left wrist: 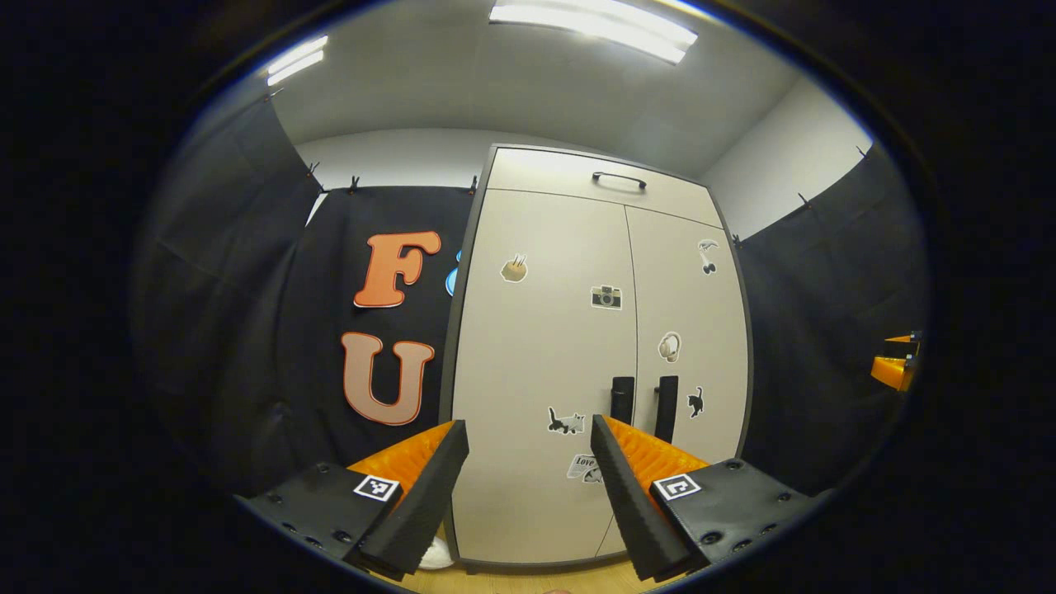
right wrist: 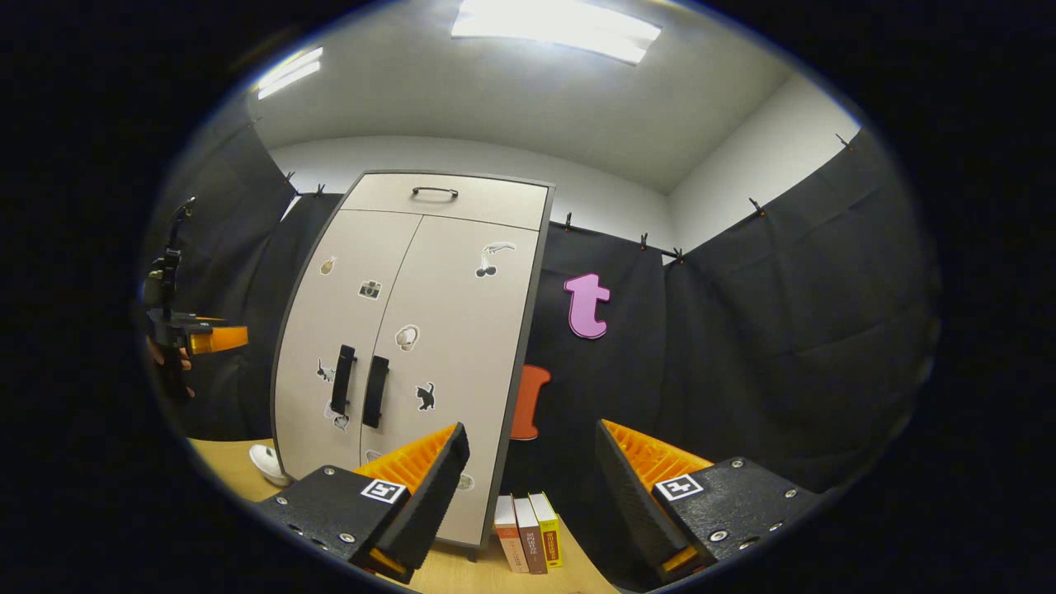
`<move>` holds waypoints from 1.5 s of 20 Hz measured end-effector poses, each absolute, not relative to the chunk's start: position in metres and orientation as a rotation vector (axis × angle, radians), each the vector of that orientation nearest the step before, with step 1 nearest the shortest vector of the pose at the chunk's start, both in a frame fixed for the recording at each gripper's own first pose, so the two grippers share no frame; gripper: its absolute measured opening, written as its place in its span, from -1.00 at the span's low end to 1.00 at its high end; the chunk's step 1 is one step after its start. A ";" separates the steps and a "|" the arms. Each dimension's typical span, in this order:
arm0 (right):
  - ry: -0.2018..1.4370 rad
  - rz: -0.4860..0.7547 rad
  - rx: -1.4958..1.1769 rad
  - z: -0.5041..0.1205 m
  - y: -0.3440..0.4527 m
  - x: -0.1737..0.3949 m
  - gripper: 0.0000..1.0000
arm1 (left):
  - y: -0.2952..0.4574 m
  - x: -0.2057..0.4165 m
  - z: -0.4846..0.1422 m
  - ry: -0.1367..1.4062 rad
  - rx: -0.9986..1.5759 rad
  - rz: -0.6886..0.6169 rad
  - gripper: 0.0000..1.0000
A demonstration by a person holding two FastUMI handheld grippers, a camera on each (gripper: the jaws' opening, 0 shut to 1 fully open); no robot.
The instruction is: Open the right door of the double-door shoe cabinet with the right hand, and open the left door with the left hand.
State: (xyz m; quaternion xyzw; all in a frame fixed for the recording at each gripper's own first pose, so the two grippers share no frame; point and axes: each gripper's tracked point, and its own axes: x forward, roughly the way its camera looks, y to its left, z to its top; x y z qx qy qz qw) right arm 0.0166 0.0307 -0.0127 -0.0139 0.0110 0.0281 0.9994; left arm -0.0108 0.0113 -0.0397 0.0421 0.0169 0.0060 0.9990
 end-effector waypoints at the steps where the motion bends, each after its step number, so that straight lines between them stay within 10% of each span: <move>1: 0.026 0.061 -0.030 -0.014 0.034 0.018 0.88 | 0.015 -0.011 -0.040 0.032 0.086 0.018 0.96; 30: 0.279 0.372 0.262 -0.074 0.254 0.163 0.81 | 0.093 0.002 -0.090 0.061 0.036 0.017 0.92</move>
